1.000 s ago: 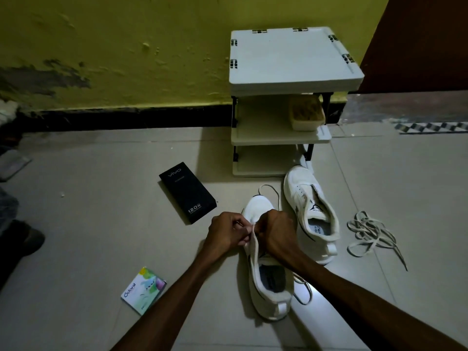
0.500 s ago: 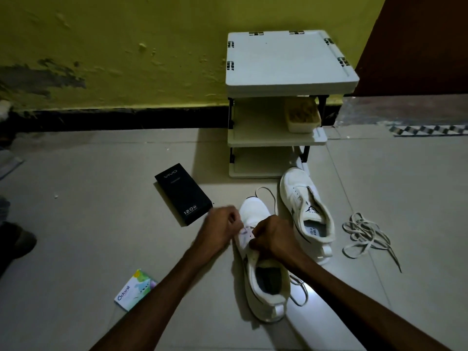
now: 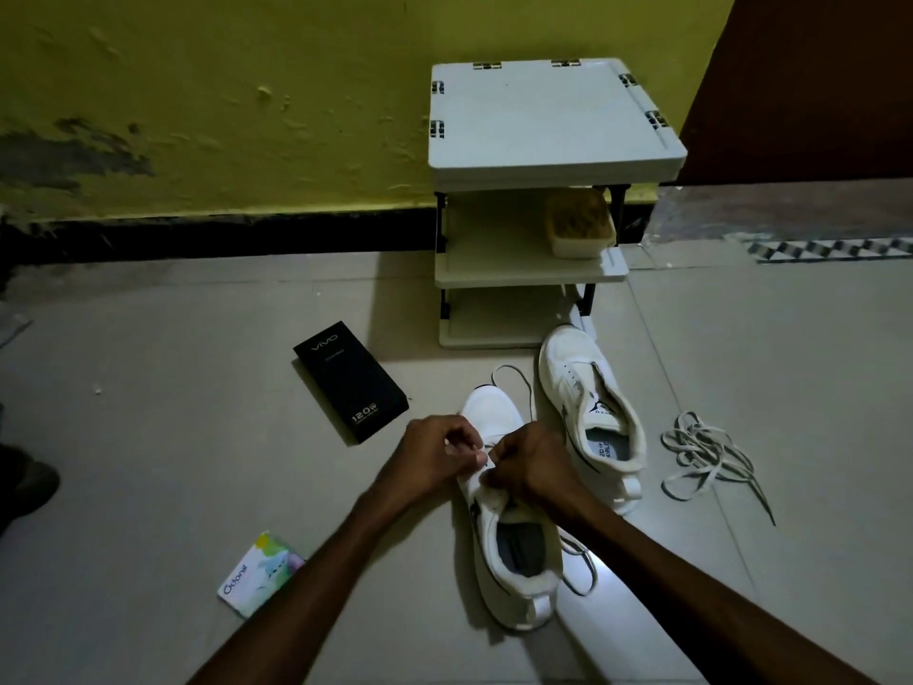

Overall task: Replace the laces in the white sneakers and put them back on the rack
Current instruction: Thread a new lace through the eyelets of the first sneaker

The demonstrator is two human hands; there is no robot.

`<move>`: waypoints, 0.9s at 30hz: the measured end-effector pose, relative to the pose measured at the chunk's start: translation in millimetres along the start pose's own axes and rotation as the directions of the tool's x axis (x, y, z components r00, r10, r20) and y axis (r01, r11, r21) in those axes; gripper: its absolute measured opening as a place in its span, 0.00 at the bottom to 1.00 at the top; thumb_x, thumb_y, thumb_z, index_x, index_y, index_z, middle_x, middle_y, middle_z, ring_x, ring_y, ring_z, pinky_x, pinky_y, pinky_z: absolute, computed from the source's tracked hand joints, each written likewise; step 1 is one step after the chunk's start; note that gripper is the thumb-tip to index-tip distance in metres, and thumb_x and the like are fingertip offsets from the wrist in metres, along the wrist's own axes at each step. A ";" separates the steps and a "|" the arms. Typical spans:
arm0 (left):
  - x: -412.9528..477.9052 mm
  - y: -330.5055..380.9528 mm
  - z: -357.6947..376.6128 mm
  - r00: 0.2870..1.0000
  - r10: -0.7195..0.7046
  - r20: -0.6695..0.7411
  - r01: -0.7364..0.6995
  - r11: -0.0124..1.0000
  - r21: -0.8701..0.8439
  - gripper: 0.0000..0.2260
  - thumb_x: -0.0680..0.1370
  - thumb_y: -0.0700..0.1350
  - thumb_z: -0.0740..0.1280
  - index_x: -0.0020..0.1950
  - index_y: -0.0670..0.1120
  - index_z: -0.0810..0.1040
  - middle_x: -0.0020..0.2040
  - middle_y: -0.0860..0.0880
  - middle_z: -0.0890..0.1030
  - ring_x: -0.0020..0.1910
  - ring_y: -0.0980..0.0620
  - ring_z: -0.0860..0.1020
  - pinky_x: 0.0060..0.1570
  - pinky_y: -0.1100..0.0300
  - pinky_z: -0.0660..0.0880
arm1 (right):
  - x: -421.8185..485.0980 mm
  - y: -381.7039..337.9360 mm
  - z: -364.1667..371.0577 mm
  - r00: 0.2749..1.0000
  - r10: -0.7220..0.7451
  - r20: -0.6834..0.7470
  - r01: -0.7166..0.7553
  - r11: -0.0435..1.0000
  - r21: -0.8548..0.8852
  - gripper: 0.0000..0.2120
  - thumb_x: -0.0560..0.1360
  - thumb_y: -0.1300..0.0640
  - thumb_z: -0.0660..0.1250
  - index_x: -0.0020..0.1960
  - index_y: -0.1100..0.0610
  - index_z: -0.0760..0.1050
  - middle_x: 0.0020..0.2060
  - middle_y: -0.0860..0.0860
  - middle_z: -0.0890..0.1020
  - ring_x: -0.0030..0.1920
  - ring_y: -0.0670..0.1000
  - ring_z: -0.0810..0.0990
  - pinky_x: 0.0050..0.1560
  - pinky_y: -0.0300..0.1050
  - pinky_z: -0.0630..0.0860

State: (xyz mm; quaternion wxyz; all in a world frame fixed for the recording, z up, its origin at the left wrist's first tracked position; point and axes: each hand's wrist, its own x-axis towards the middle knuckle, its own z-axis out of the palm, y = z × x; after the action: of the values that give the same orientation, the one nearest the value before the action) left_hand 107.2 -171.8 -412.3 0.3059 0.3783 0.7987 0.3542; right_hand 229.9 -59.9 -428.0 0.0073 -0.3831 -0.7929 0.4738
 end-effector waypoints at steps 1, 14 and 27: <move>-2.1 -3.1 7.9 0.997 -0.003 -0.072 0.001 1.000 -0.018 0.02 0.71 0.42 0.76 0.40 0.48 0.84 0.36 0.53 0.84 0.35 0.61 0.79 0.40 0.69 0.73 | -0.8 0.1 -0.5 1.000 -0.002 -0.001 0.002 1.000 -0.005 0.10 0.60 0.61 0.75 0.30 0.65 0.75 0.22 0.52 0.71 0.26 0.48 0.71 0.29 0.46 0.70; 19.1 128.2 -118.5 0.828 -0.242 -0.506 -0.400 0.377 -0.835 0.09 0.81 0.34 0.60 0.43 0.43 0.74 0.36 0.48 0.81 0.33 0.54 0.81 0.37 0.59 0.79 | -2.5 1.2 4.7 0.998 0.045 -0.042 -0.046 0.999 -0.016 0.10 0.61 0.61 0.75 0.33 0.67 0.77 0.25 0.59 0.76 0.28 0.49 0.74 0.31 0.53 0.77; -12.6 25.7 25.3 0.945 -0.326 -0.006 0.256 0.731 0.632 0.21 0.83 0.59 0.52 0.66 0.44 0.67 0.63 0.41 0.76 0.61 0.40 0.75 0.55 0.51 0.70 | -7.3 -3.2 -0.3 0.999 -0.008 -0.052 0.006 0.999 -0.046 0.13 0.64 0.56 0.76 0.23 0.54 0.76 0.16 0.45 0.71 0.19 0.40 0.69 0.23 0.33 0.64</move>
State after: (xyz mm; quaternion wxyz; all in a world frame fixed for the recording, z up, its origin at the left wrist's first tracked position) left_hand 142.9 -161.8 -403.3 0.2561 0.3463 0.9025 -0.0034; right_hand 233.2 -65.0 -422.8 0.0207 -0.3925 -0.8045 0.4454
